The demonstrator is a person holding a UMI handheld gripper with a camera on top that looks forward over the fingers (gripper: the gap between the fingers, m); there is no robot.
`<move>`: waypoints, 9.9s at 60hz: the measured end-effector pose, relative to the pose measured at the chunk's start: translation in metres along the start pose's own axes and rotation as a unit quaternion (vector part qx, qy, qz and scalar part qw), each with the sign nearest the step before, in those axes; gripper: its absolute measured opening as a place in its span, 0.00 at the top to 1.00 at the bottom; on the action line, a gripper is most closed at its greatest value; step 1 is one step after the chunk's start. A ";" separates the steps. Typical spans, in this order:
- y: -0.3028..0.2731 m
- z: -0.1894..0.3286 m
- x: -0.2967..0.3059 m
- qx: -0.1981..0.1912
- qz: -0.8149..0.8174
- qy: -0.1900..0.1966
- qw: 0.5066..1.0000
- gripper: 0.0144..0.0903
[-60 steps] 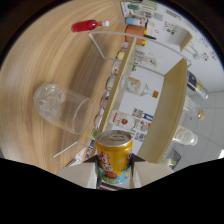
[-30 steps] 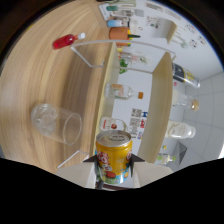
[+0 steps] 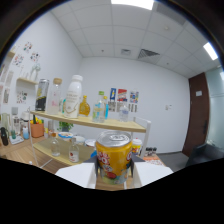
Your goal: Make me a cup of Vodka Sunrise.
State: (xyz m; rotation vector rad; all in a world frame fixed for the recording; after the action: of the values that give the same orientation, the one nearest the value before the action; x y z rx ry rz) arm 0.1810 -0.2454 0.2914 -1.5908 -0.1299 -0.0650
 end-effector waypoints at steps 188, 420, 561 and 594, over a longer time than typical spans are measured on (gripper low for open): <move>0.050 0.133 -0.240 -0.116 0.041 -0.003 0.992 0.72; -0.130 0.056 -0.039 -0.022 0.084 -0.012 0.996 0.73; 0.154 0.044 -0.050 -0.166 0.040 -0.021 0.985 0.73; 0.255 0.052 -0.059 -0.245 0.099 -0.017 0.964 0.72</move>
State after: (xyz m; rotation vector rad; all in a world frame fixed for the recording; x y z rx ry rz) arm 0.1522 -0.2015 0.0298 -2.0934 0.0236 0.0951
